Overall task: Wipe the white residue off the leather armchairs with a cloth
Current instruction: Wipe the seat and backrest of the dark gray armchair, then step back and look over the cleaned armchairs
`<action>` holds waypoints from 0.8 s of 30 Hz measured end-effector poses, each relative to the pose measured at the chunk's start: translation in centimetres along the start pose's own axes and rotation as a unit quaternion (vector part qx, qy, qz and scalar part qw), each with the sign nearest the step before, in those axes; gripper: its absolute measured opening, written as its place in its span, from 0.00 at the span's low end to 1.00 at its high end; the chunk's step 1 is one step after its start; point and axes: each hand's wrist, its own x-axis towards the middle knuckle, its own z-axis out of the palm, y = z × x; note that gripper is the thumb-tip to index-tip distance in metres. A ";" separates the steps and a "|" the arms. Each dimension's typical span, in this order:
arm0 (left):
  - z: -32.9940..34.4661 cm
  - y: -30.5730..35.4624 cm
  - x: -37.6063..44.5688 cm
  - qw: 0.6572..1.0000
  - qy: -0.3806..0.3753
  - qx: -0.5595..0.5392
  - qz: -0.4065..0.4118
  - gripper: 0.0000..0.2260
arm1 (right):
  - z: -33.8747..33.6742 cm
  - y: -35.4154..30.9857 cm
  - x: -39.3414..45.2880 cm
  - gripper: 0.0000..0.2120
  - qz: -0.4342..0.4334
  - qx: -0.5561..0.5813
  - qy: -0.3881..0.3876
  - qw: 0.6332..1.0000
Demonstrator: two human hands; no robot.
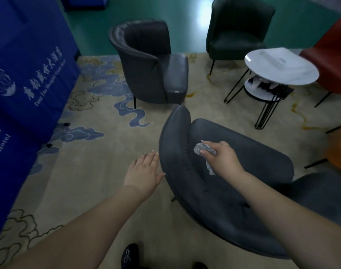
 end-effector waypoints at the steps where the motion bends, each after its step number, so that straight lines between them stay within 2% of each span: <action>1: -0.4 -1.2 0.5 1.000 0.002 0.003 0.007 0.32 | 0.5 -1.1 0.4 0.16 0.005 0.007 0.002 1.000; 8: -3.3 -10.8 4.1 0.998 0.012 0.041 0.052 0.32 | 5.2 -8.3 3.0 0.14 0.029 0.080 0.066 0.994; 13: -4.2 -16.2 6.3 0.995 0.010 0.053 0.078 0.31 | 8.1 -11.8 4.9 0.15 0.054 0.065 0.115 0.990; 24: -5.7 -19.9 17.1 0.993 0.015 0.020 0.119 0.31 | 9.7 -13.1 12.5 0.15 0.088 0.067 0.149 0.983</action>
